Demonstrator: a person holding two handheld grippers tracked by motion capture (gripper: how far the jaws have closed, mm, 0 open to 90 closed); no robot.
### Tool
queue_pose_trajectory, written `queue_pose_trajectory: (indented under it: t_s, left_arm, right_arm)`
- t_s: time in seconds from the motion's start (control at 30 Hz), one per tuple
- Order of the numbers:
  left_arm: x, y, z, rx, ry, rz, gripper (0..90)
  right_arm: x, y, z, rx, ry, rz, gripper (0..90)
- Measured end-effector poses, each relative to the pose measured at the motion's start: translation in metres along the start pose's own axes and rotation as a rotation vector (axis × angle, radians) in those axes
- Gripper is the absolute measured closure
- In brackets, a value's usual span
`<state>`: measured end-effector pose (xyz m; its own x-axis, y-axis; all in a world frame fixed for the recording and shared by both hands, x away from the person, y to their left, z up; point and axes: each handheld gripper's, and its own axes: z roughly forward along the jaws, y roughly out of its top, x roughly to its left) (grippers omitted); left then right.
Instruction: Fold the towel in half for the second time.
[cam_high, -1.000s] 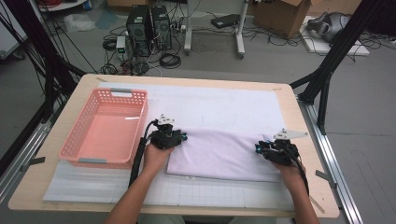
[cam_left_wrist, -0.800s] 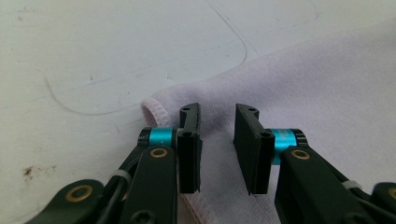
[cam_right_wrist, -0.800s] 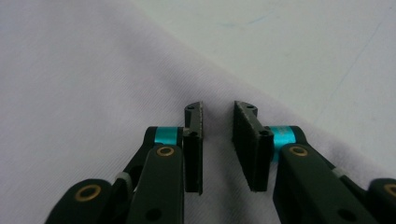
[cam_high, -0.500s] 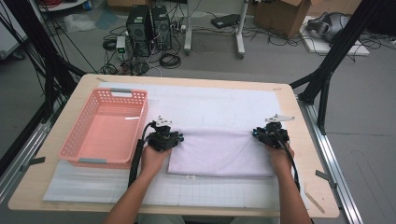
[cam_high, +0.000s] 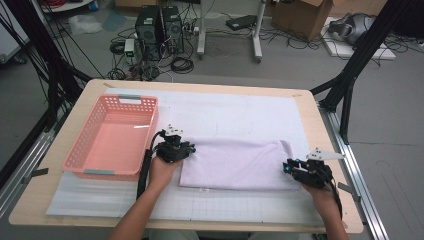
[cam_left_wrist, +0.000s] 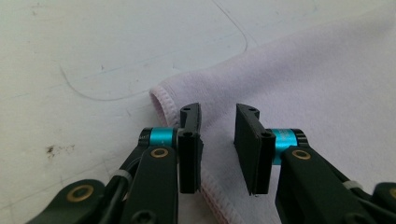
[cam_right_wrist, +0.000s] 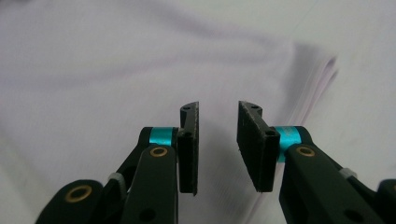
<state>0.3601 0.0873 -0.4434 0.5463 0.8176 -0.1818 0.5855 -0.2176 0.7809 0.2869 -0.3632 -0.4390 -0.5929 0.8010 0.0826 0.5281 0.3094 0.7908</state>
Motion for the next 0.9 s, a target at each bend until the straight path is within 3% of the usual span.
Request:
queue_pose_trajectory:
  t_s: [0.07, 0.1, 0.2, 0.27, 0.4, 0.47, 0.57, 0.7, 0.77, 0.83, 0.9]
  left_arm:
    - [0.000, 0.000, -0.002, 0.003, -0.001, -0.003, 70.9]
    - [0.001, -0.001, -0.004, 0.007, 0.004, 0.002, 70.8]
    - [0.001, -0.006, -0.010, -0.016, 0.016, -0.001, 70.7]
    - [0.002, -0.010, -0.015, -0.031, -0.010, -0.018, 67.3]
    - [-0.004, -0.015, -0.031, -0.148, -0.078, 0.005, 57.1]
    - [-0.007, -0.018, -0.037, -0.196, -0.118, 0.025, 49.6]
    - [-0.009, -0.026, -0.040, -0.241, -0.146, 0.032, 40.1]
    - [-0.010, -0.032, -0.042, -0.249, -0.149, 0.026, 28.8]
    - [-0.012, -0.035, -0.045, -0.252, -0.152, 0.030, 25.5]
    - [-0.016, -0.036, -0.047, -0.253, -0.129, 0.037, 22.1]
    - [-0.020, -0.037, -0.048, -0.263, -0.141, 0.051, 18.2]
  right_arm:
    - [0.003, -0.011, -0.002, 0.032, 0.000, -0.005, 68.5]
    - [0.003, -0.014, -0.005, 0.021, 0.007, -0.001, 68.6]
    - [0.004, -0.018, -0.014, 0.034, -0.024, -0.017, 68.5]
    - [0.004, -0.020, -0.020, 0.023, -0.033, -0.006, 64.5]
    - [0.003, -0.018, -0.032, -0.083, -0.049, 0.037, 54.5]
    - [0.004, -0.015, -0.034, -0.112, -0.077, 0.046, 46.8]
    - [0.005, -0.013, -0.035, -0.145, -0.119, 0.061, 38.7]
    - [0.006, -0.012, -0.033, -0.131, -0.160, 0.042, 29.8]
    - [0.006, -0.012, -0.032, -0.132, -0.163, 0.043, 26.1]
    - [0.005, -0.012, -0.032, -0.135, -0.169, 0.044, 23.0]
    - [0.004, -0.012, -0.030, -0.135, -0.165, 0.048, 21.8]
